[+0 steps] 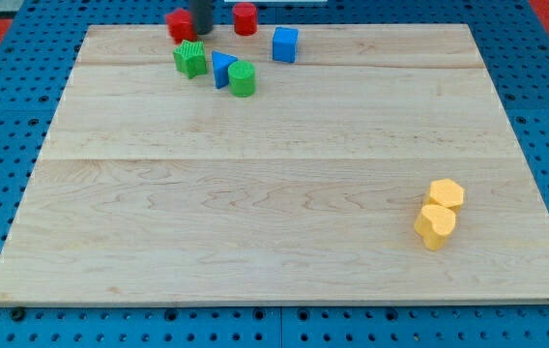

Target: Move your arm towards the bottom center of the board

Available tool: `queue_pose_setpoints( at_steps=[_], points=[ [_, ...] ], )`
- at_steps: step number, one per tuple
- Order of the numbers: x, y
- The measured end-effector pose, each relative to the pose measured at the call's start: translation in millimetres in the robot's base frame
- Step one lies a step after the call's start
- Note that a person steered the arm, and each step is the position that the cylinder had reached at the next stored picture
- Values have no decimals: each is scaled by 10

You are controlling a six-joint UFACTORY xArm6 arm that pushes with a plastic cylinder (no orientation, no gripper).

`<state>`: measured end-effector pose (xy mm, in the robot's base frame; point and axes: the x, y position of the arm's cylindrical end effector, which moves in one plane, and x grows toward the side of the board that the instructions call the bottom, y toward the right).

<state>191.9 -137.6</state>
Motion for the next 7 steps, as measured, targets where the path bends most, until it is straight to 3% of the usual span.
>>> queue_pose_setpoints(
  at_steps=[1, 2, 3, 4, 5, 6, 7],
  points=[
    [1, 132],
    [51, -373],
    [605, -1257],
    [763, -1300],
    [308, -1668],
    [0, -1656],
    [-4, -1065]
  ],
)
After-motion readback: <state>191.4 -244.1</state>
